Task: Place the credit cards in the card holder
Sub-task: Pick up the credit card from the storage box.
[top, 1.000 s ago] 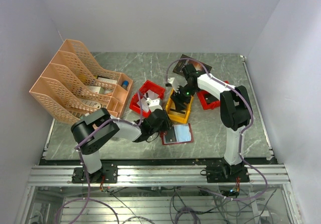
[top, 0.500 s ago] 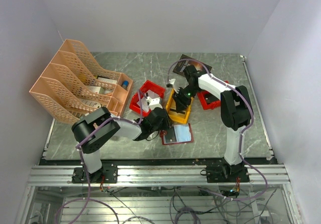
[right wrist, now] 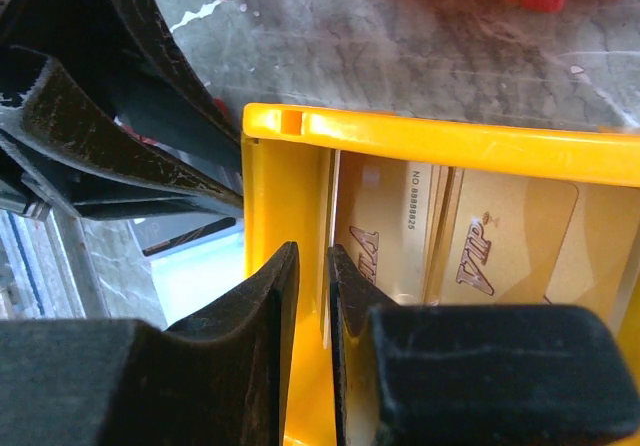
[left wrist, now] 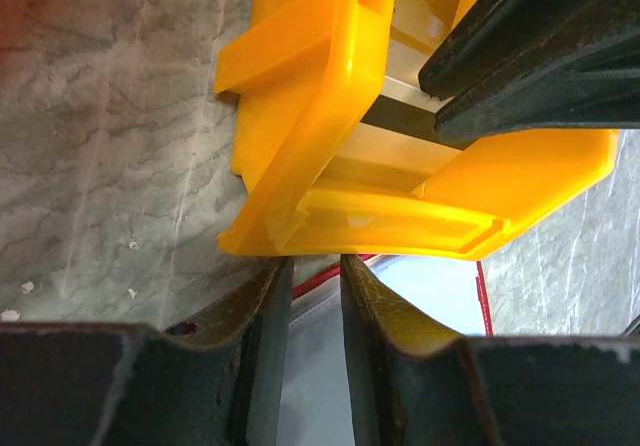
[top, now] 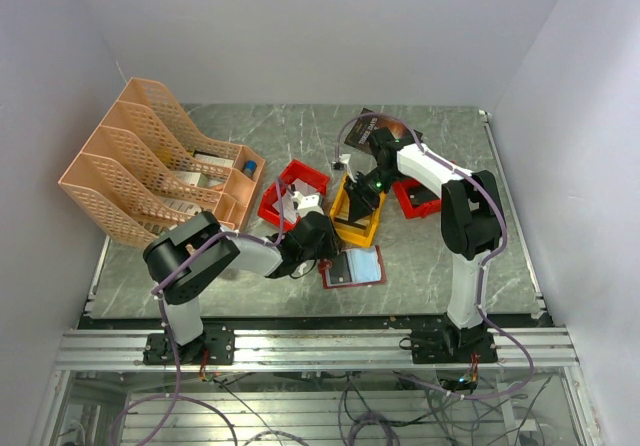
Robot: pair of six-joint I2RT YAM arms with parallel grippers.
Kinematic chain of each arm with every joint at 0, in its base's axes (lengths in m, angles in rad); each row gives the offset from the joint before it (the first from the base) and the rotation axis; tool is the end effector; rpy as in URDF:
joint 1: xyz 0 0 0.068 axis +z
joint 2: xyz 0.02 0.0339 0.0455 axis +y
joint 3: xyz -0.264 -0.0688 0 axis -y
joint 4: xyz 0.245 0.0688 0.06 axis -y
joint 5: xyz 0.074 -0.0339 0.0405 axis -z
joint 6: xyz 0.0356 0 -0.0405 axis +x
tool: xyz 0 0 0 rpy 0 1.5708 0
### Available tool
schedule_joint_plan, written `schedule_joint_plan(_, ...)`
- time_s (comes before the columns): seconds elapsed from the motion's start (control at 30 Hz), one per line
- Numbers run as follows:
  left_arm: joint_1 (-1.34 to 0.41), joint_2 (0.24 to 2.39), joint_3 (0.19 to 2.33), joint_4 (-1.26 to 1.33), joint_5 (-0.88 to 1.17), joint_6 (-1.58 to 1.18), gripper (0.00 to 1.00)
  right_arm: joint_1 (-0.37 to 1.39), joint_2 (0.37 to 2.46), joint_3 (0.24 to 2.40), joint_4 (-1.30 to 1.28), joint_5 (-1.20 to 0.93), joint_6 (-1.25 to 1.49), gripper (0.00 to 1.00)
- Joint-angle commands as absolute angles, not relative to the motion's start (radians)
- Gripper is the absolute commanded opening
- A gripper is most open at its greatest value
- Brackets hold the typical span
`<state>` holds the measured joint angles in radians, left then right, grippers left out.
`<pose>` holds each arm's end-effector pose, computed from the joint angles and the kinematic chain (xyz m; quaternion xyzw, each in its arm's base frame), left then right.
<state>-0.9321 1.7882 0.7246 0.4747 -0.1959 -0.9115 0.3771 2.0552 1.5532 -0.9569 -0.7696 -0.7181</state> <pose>0.2076 -0.2680 0.1258 -0.0371 0.8781 -0.3217 0.3523 0.3606 0.1695 0.1829 -0.4997 0.7792 0.3606 0.1147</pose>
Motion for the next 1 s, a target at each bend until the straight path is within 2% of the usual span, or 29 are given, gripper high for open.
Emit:
schedule_joint_plan(0.0,-0.913,1.799,0.757,0.515,-0.215,-0.894,0.37,0.389,2.07,1.546,-1.031,-0.823,-0.723,0.18)
schedule_joint_plan(0.23,-0.912,1.797,0.752,0.519,-0.21,-0.896,0.37,0.388,2.081,1.535,-1.03,-0.819,-0.723,0.21)
schedule_joint_plan(0.4,-0.912,1.79,0.749,0.518,-0.211,-0.894,0.36,0.388,2.067,1.525,-1.017,-0.829,-0.712,0.29)
schedule_joint_plan(0.63,-0.911,1.781,0.739,0.524,-0.212,-0.897,0.36,0.388,2.071,1.513,-1.006,-0.828,-0.704,0.29)
schedule_joint_plan(0.7,-0.91,1.781,0.739,0.525,-0.212,-0.897,0.36,0.388,2.073,1.513,-1.006,-0.826,-0.704,0.27)
schedule_joint_plan(0.83,-0.91,1.78,0.74,0.523,-0.208,-0.896,0.36,0.388,2.08,1.516,-1.022,-0.831,-0.717,0.13)
schedule_joint_plan(0.97,-0.91,1.773,0.731,0.529,-0.207,-0.897,0.36,0.388,2.08,1.519,-1.026,-0.839,-0.719,0.11)
